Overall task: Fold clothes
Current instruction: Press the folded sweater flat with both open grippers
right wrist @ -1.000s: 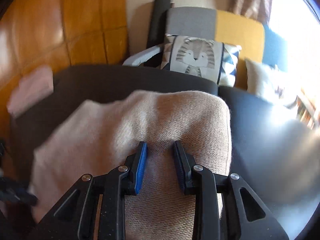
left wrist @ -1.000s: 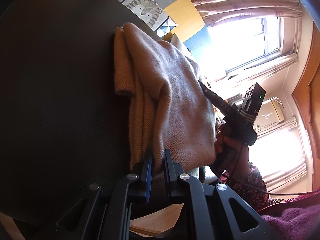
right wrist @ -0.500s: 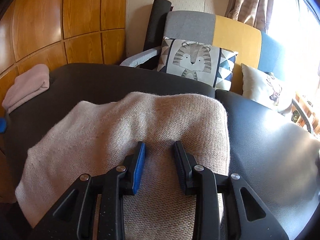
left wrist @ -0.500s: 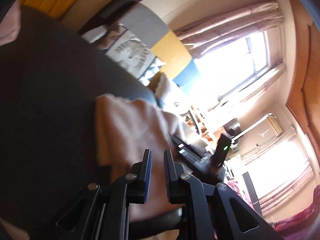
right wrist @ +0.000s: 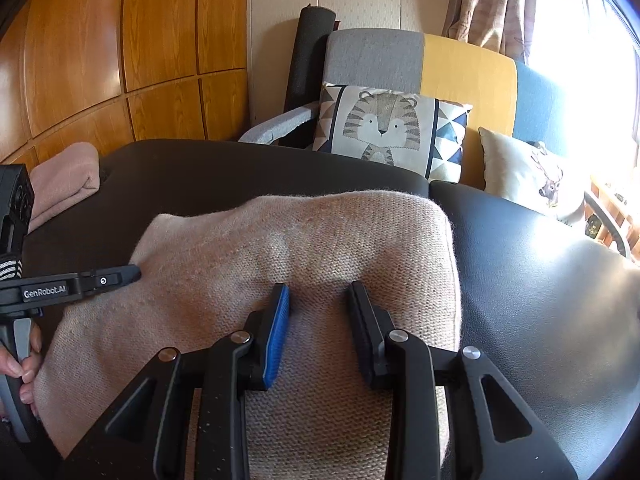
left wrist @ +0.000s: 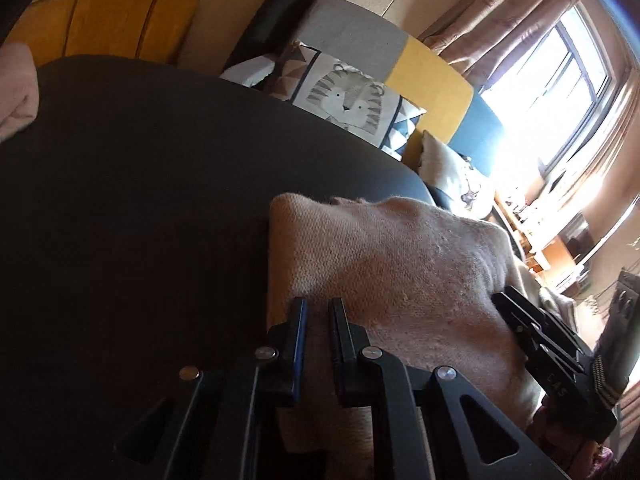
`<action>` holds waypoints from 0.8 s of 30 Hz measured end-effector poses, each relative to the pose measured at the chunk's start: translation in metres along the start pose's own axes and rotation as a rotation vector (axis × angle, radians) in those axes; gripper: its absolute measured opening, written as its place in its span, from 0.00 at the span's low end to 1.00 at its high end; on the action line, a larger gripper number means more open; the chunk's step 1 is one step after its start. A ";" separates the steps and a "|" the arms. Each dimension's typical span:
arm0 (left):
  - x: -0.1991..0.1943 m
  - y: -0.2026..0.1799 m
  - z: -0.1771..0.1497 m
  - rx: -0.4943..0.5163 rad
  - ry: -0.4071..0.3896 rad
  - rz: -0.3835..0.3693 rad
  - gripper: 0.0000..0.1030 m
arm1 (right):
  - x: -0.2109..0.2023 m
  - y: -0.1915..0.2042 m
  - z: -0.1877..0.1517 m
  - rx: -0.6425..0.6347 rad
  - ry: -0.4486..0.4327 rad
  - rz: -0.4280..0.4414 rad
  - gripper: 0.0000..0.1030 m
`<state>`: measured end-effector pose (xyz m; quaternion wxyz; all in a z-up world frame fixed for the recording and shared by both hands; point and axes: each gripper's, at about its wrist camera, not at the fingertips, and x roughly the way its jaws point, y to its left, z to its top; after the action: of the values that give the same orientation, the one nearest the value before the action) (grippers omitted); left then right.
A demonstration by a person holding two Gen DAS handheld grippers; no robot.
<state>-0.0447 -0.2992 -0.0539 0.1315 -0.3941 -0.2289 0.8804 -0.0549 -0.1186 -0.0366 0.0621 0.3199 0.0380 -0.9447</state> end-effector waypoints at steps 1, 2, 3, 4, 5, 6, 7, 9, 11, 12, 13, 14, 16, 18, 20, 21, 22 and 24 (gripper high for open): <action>-0.002 0.004 0.000 -0.015 -0.001 -0.022 0.11 | 0.000 0.000 0.000 0.001 0.000 0.002 0.32; -0.005 0.007 0.002 -0.029 0.002 -0.037 0.11 | 0.000 -0.001 0.000 0.001 -0.001 0.005 0.32; -0.007 0.010 0.003 -0.046 0.005 -0.053 0.10 | 0.000 -0.002 0.001 0.006 0.000 0.011 0.32; -0.009 0.013 0.006 -0.085 0.004 -0.077 0.10 | 0.000 -0.004 0.001 0.012 0.002 0.019 0.32; -0.010 0.017 0.011 -0.135 -0.004 -0.096 0.10 | 0.000 -0.005 0.002 0.019 0.003 0.025 0.32; -0.015 0.018 0.017 -0.179 -0.032 -0.106 0.09 | 0.000 -0.006 0.002 0.026 0.004 0.030 0.32; -0.021 0.017 0.022 -0.211 -0.059 -0.115 0.09 | 0.000 -0.007 0.002 0.033 0.005 0.034 0.32; -0.034 -0.003 0.030 -0.164 -0.113 -0.124 0.09 | 0.000 -0.005 0.003 0.030 0.007 0.028 0.34; -0.040 -0.031 0.034 -0.077 -0.150 -0.129 0.11 | 0.001 -0.001 0.003 0.017 0.008 0.014 0.35; -0.038 -0.048 0.033 -0.022 -0.155 -0.122 0.12 | 0.001 0.001 0.002 0.012 0.008 0.007 0.35; -0.032 -0.060 0.029 0.016 -0.146 -0.099 0.13 | 0.001 0.002 0.002 0.009 0.008 0.002 0.35; -0.025 -0.072 0.025 0.054 -0.136 -0.075 0.13 | 0.001 0.002 0.002 0.011 0.007 0.003 0.35; -0.008 -0.081 0.020 0.080 -0.078 -0.049 0.13 | 0.000 0.000 0.002 0.018 0.007 0.007 0.35; 0.011 -0.076 0.015 0.077 -0.017 0.004 0.13 | -0.001 -0.002 0.003 0.026 0.009 0.015 0.35; 0.023 -0.062 0.006 0.083 0.010 0.078 0.12 | -0.003 -0.003 0.008 0.015 0.027 0.025 0.38; 0.021 -0.055 0.003 0.085 -0.016 0.046 0.12 | -0.008 -0.004 0.013 0.019 0.013 0.038 0.41; 0.019 -0.053 0.000 0.106 -0.035 0.038 0.12 | -0.014 -0.006 0.018 0.028 -0.015 0.057 0.41; 0.016 -0.053 -0.004 0.154 -0.045 0.041 0.12 | -0.022 -0.010 0.028 0.037 -0.073 0.065 0.43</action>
<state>-0.0493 -0.2460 -0.0399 0.1381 -0.3674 -0.1552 0.9066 -0.0555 -0.1095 -0.0007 0.0881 0.2876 0.0076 -0.9537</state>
